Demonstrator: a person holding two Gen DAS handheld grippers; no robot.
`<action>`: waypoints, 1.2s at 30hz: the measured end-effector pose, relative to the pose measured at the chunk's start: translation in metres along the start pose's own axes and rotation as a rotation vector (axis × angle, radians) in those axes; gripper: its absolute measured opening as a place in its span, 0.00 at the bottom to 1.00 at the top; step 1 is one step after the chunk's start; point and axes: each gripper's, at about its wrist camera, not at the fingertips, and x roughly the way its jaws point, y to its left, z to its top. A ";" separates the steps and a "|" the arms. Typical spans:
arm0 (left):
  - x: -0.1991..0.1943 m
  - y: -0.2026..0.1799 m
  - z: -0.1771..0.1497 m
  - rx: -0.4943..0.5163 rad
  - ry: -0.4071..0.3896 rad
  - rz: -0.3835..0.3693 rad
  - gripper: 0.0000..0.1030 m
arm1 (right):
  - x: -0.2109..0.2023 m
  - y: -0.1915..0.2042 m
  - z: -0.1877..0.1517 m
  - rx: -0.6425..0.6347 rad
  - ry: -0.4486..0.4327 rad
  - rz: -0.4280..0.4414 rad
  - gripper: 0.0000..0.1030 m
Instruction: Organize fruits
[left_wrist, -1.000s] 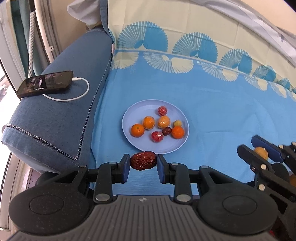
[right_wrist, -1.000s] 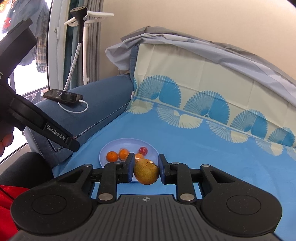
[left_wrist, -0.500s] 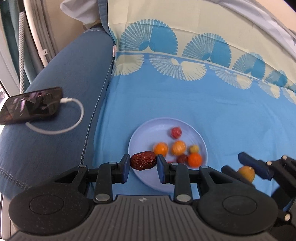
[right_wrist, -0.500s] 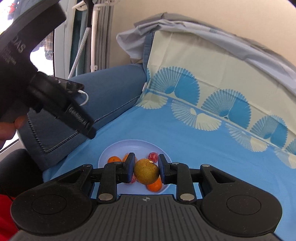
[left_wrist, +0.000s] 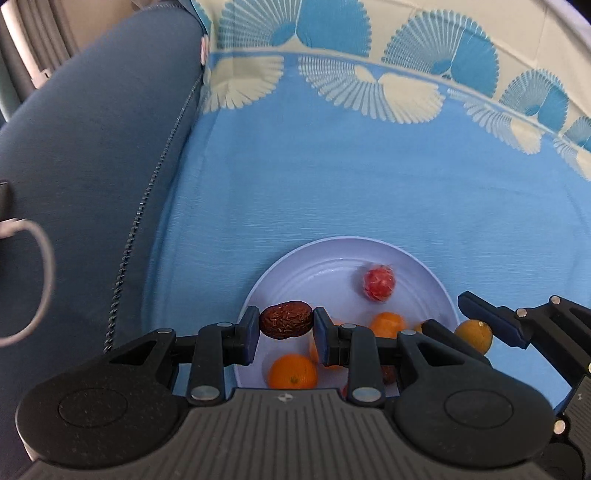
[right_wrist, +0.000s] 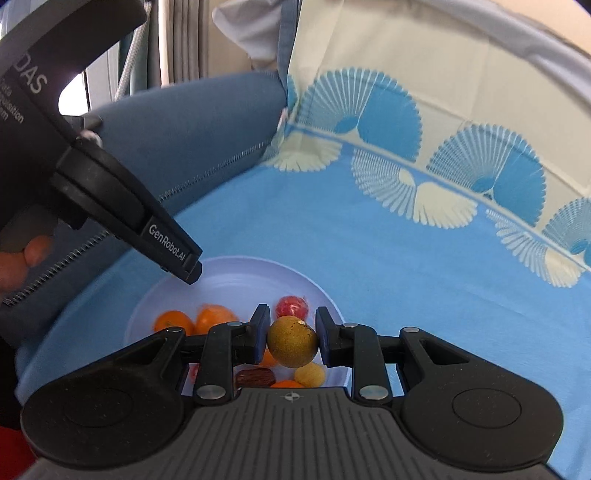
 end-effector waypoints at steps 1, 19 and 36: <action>0.005 0.000 0.001 0.003 0.004 0.002 0.33 | 0.005 -0.002 -0.001 0.002 0.009 0.001 0.28; -0.067 0.004 -0.048 -0.020 -0.023 0.034 1.00 | -0.062 0.015 -0.013 0.080 0.096 -0.042 0.97; -0.154 -0.010 -0.123 -0.005 -0.144 0.075 1.00 | -0.163 0.048 -0.034 0.054 -0.051 -0.152 0.99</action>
